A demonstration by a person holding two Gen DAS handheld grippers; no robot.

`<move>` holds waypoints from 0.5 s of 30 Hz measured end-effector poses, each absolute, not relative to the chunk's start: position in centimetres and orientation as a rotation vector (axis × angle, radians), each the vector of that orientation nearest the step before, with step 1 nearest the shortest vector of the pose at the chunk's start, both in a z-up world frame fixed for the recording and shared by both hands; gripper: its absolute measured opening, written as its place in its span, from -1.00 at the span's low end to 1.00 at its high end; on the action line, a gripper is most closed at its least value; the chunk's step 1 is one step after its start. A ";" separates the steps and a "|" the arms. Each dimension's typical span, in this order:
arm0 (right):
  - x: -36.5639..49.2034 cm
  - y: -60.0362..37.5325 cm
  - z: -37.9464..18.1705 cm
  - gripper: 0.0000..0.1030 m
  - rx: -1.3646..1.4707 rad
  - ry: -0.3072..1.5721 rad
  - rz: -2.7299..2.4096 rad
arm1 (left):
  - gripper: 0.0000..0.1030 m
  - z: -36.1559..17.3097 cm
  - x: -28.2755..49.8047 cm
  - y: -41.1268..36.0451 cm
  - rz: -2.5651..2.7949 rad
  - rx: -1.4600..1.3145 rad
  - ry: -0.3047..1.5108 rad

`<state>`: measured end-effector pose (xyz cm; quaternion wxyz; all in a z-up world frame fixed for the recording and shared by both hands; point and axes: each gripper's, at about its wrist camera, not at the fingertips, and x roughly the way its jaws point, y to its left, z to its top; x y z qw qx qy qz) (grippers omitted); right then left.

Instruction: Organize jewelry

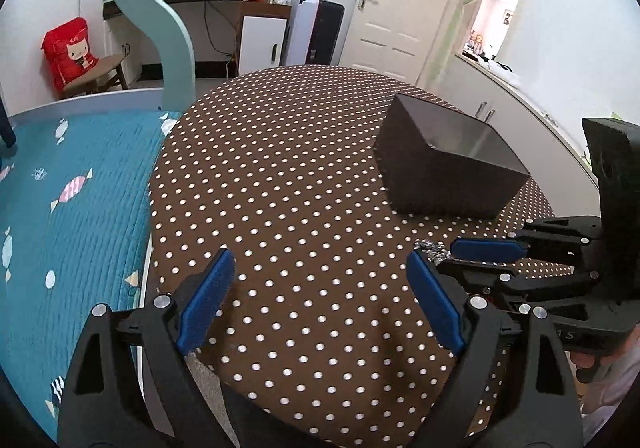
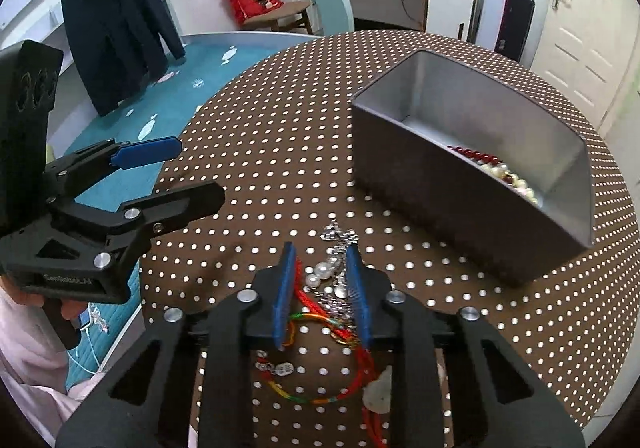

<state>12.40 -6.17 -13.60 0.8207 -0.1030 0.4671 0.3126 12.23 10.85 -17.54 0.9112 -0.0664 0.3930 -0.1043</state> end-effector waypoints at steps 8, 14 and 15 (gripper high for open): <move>12.4 -4.7 -14.3 -0.59 -0.317 0.995 0.611 | 0.70 -17.9 12.1 11.5 -0.225 -0.153 0.819; 11.8 -5.0 -14.6 -0.65 -0.344 0.996 0.572 | 0.70 -18.0 12.2 11.9 -0.225 -0.163 0.821; 11.7 -5.1 -14.7 -0.66 -0.348 0.991 0.573 | 0.70 -18.1 12.2 11.9 -0.224 -0.166 0.822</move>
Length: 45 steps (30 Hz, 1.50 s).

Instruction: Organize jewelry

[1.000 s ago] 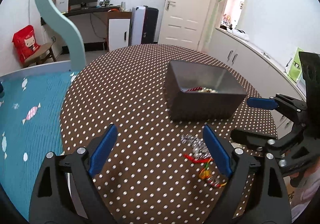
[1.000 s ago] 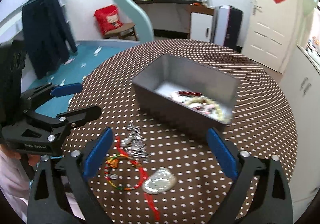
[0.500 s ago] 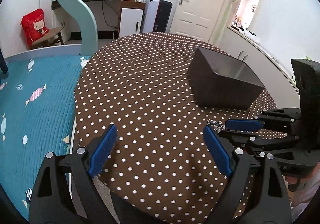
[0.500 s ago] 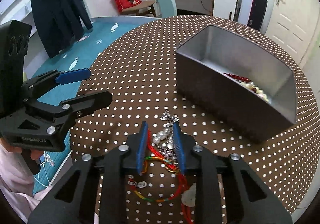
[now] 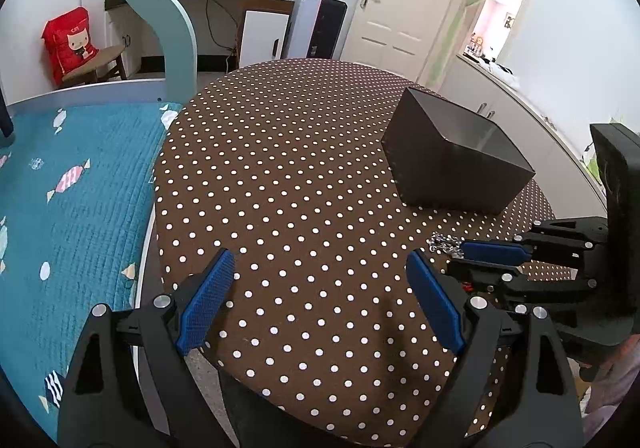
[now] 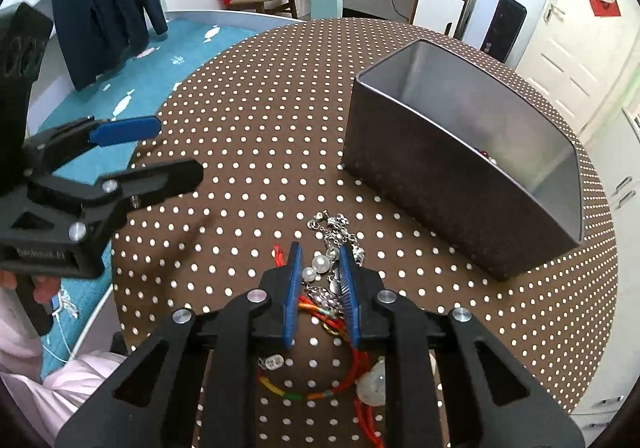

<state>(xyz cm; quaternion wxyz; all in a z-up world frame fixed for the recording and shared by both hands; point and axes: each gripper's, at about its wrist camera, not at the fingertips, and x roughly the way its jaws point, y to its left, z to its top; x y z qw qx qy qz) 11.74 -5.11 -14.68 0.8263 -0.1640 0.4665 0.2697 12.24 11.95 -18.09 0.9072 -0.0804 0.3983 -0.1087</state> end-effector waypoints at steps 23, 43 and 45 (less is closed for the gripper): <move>11.3 -9.6 -10.8 -0.98 -0.201 0.893 0.545 | 0.70 -17.1 11.9 8.4 -0.330 -0.121 0.807; 12.9 -7.9 -14.9 -0.63 -0.224 1.008 0.547 | 0.70 -18.4 12.4 9.0 -0.305 -0.137 0.842; 13.0 -8.1 -14.7 -0.82 -0.209 1.008 0.554 | 0.70 -18.4 12.4 9.1 -0.309 -0.141 0.842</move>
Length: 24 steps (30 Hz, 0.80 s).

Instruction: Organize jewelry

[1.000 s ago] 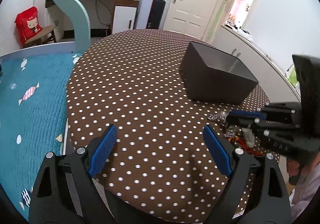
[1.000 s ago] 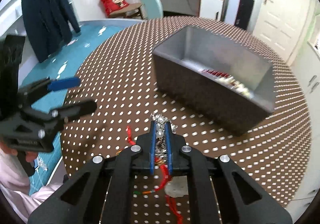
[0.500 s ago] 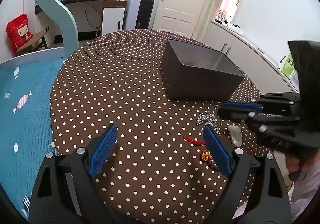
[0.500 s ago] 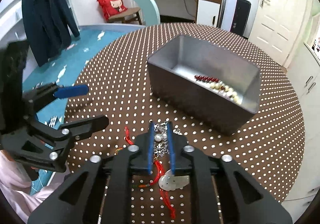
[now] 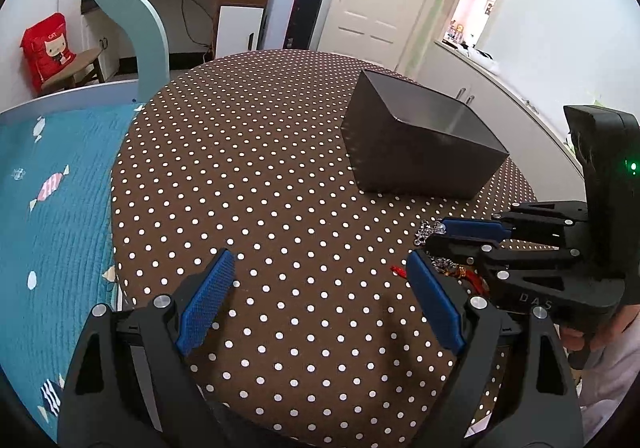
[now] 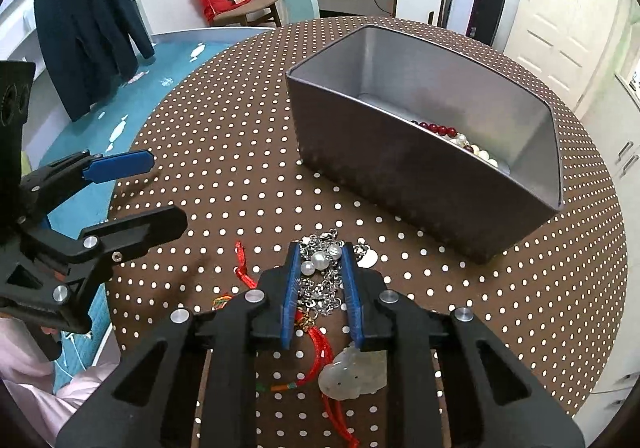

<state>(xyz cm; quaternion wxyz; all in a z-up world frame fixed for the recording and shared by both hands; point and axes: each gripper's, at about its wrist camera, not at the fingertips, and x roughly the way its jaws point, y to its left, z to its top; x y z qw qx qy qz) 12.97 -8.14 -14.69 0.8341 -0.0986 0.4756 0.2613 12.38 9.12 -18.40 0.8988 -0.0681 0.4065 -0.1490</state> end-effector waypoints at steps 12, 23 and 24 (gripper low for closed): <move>12.5 -12.0 -11.1 -0.83 -0.120 0.918 0.502 | 0.70 -18.1 12.7 7.8 -0.339 -0.130 0.841; 11.0 -15.4 -7.0 -0.83 -0.079 0.791 0.438 | 0.51 -18.2 14.0 4.4 -0.451 -0.104 0.850; 10.9 -15.6 -7.0 -0.83 -0.075 0.789 0.433 | 0.44 -18.3 14.2 4.0 -0.465 -0.103 0.857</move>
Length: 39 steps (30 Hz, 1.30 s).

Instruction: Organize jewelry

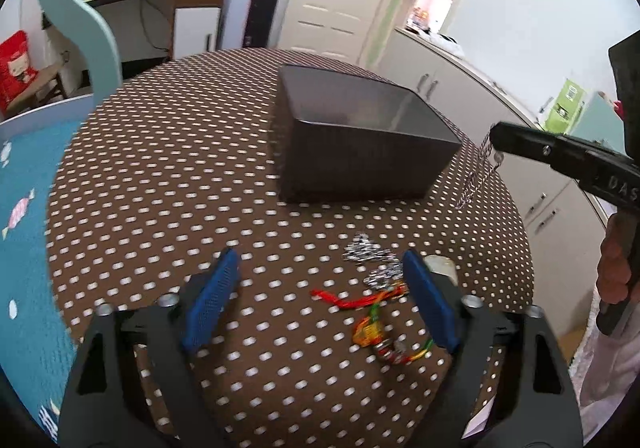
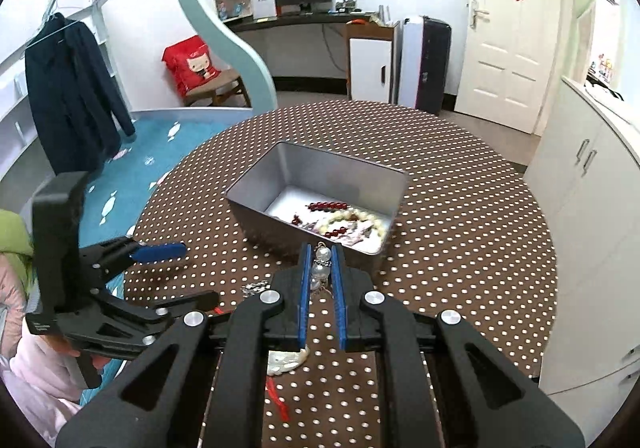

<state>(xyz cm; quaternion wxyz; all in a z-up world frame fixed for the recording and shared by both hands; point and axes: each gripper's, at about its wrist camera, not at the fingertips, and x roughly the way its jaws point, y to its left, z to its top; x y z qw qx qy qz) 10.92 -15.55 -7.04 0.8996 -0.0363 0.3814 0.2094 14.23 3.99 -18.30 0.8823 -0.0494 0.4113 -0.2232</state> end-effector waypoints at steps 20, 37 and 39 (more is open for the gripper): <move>11.3 -18.8 -9.0 -0.82 0.017 0.820 0.440 | -0.91 -20.0 16.2 -1.2 -0.432 0.063 0.956; 11.6 -19.5 -7.5 -0.82 0.017 0.779 0.428 | -0.91 -12.3 15.1 2.2 -0.475 -0.039 0.797; 11.8 -19.5 -6.9 -0.82 0.016 0.767 0.426 | -0.91 -11.1 14.9 1.9 -0.485 -0.029 0.771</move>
